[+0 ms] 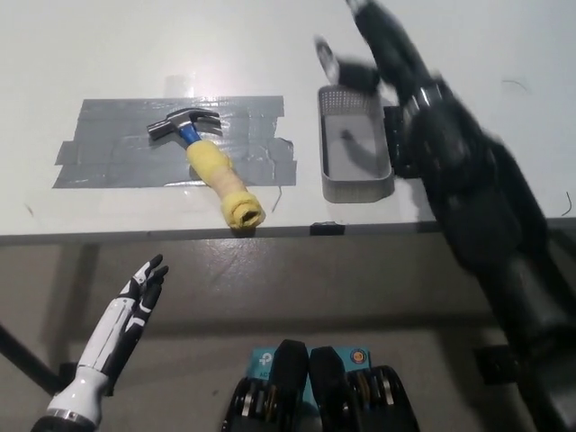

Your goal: The robot picks the hammer placed on top of the gray container with right hand and places it on the grey area of the desk

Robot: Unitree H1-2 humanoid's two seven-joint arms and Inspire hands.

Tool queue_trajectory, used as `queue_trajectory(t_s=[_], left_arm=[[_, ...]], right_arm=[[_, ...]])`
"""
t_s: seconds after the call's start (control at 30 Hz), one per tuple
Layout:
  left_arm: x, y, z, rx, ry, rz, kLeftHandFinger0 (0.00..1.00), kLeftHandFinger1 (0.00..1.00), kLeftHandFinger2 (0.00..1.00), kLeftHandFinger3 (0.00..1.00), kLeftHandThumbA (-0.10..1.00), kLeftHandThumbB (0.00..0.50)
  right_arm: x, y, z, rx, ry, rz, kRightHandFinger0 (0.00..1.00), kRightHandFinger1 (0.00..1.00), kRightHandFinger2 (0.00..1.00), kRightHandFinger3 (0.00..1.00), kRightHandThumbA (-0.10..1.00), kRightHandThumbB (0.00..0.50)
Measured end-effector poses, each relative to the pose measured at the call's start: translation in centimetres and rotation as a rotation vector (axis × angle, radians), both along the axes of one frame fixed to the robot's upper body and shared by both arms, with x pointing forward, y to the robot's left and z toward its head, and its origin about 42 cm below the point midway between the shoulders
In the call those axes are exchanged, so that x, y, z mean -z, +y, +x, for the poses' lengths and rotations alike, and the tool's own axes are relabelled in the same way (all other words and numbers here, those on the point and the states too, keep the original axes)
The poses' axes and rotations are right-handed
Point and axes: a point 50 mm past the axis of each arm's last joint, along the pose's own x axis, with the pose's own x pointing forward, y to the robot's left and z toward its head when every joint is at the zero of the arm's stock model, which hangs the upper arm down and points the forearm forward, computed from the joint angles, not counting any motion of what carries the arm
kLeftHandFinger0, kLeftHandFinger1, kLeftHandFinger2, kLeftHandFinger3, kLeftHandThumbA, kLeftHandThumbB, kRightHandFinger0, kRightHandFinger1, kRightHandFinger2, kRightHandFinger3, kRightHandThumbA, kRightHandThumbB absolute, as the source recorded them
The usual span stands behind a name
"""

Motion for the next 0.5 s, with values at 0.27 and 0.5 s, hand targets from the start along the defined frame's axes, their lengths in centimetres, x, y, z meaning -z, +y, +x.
queue_trajectory(t_s=[0.27,0.5], left_arm=[[0.5,-0.1,1.0,-0.004,0.018,-0.004,1.00,1.00,1.00,1.00,1.00,0.328],[1.4,0.0,0.9,-0.012,0.050,-0.008,1.00,1.00,1.00,1.00,1.00,0.332]], right_arm=[[11.3,-6.0,-8.9,0.093,0.155,0.071,1.00,1.00,1.00,1.00,0.38,0.264],[15.6,-9.1,-17.7,0.158,0.213,0.149,1.00,1.00,1.00,1.00,0.39,0.252]])
